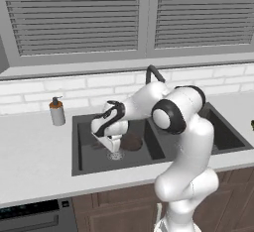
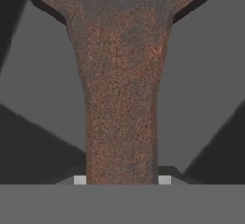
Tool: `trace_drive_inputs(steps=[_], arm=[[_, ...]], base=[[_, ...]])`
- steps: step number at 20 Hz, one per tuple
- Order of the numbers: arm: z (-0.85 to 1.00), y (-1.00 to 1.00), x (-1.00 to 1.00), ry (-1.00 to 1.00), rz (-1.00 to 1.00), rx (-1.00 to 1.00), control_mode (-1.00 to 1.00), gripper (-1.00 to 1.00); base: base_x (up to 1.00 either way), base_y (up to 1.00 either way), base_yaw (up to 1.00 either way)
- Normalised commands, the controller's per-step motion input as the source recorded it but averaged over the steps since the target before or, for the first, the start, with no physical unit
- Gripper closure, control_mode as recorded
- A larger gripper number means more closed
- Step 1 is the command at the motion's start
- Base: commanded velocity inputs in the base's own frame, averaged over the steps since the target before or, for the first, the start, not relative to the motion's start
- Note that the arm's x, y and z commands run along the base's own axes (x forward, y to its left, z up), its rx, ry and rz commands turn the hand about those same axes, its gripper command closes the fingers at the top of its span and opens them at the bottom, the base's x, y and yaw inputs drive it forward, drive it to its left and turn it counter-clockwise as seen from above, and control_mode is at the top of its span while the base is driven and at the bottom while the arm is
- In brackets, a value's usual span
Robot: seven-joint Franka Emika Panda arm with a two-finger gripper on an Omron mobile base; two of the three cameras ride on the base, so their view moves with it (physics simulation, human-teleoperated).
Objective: Pick the pan and sponge and place them into the sink. Then turn on the water.
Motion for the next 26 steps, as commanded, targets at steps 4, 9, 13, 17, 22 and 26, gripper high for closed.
trace_drive_inputs(steps=[4,9,13,17,22,26], arm=[[-0.53,0.0,0.14,-0.02,-0.11,0.0,-1.0,1.0],[-0.52,-0.02,0.4,0.0,-0.12,0.0,-1.0,1.0],[-0.58,-0.06,0.49,0.0,-0.12,0.0,-1.0,1.0],[-0.65,-0.06,0.53,0.0,-0.12,0.0,-1.0,1.0],[-0.69,-0.09,0.53,0.0,-0.11,0.0,-1.0,1.0],[-0.76,-0.24,0.33,0.0,-0.11,0.0,-1.0,1.0]], base=[[0.0,0.0,0.0],[0.0,0.0,0.0],[0.0,0.0,0.0],[0.0,0.0,0.0],[0.0,0.0,0.0],[0.0,0.0,0.0]])
